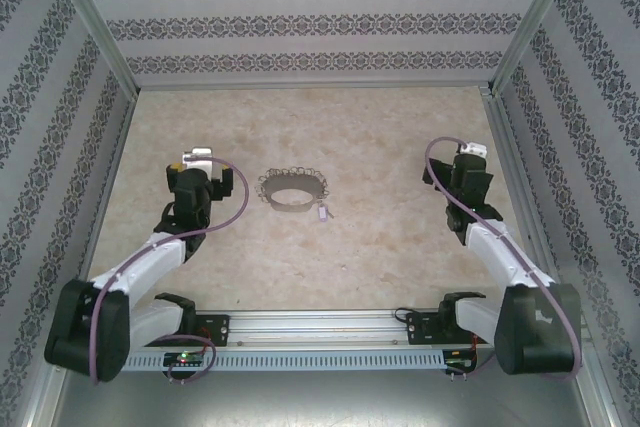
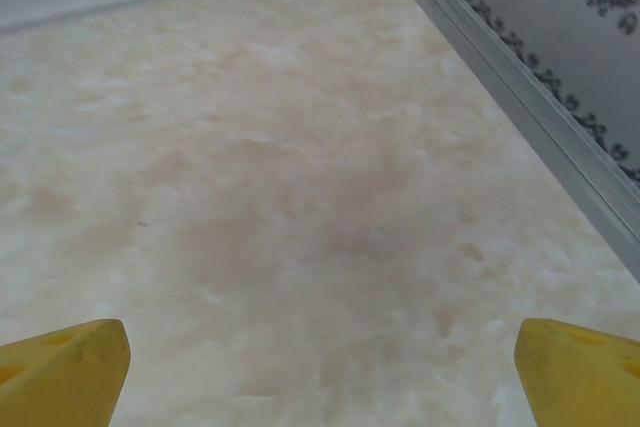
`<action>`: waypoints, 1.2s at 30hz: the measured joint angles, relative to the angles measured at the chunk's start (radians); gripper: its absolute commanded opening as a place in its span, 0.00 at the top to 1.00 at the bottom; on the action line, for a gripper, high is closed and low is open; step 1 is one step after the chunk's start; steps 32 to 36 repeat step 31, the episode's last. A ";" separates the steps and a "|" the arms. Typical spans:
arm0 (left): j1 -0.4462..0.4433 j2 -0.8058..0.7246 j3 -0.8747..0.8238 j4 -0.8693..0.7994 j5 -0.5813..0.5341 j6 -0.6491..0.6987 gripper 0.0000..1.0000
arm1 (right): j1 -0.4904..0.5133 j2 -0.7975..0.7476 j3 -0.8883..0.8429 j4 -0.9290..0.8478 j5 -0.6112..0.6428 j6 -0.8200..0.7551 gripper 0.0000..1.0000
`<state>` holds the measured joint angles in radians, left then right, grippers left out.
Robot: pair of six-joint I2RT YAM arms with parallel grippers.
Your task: Put the keys on the keyring
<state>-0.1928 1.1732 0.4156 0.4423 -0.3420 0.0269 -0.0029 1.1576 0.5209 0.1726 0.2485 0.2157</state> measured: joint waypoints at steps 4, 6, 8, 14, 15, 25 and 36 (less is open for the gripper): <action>0.039 0.171 -0.066 0.174 0.002 0.000 0.00 | -0.011 0.084 -0.102 0.224 -0.006 -0.042 0.02; 0.062 0.247 -0.093 0.267 0.026 -0.001 0.00 | -0.018 0.143 -0.145 0.343 -0.034 -0.053 0.02; 0.081 0.306 -0.098 0.333 0.061 -0.001 0.00 | -0.022 0.212 -0.177 0.467 -0.081 -0.072 0.02; 0.140 0.388 -0.065 0.405 0.205 -0.005 0.00 | -0.021 0.364 -0.170 0.631 -0.217 -0.131 0.02; 0.151 0.388 -0.055 0.404 0.225 -0.007 0.00 | -0.021 0.364 -0.167 0.648 -0.226 -0.138 0.02; 0.187 0.388 -0.011 0.392 0.320 -0.016 0.00 | 0.021 0.364 -0.150 0.685 -0.220 -0.172 0.02; 0.187 0.388 -0.011 0.392 0.332 -0.016 0.00 | 0.011 0.364 -0.145 0.685 -0.228 -0.171 0.02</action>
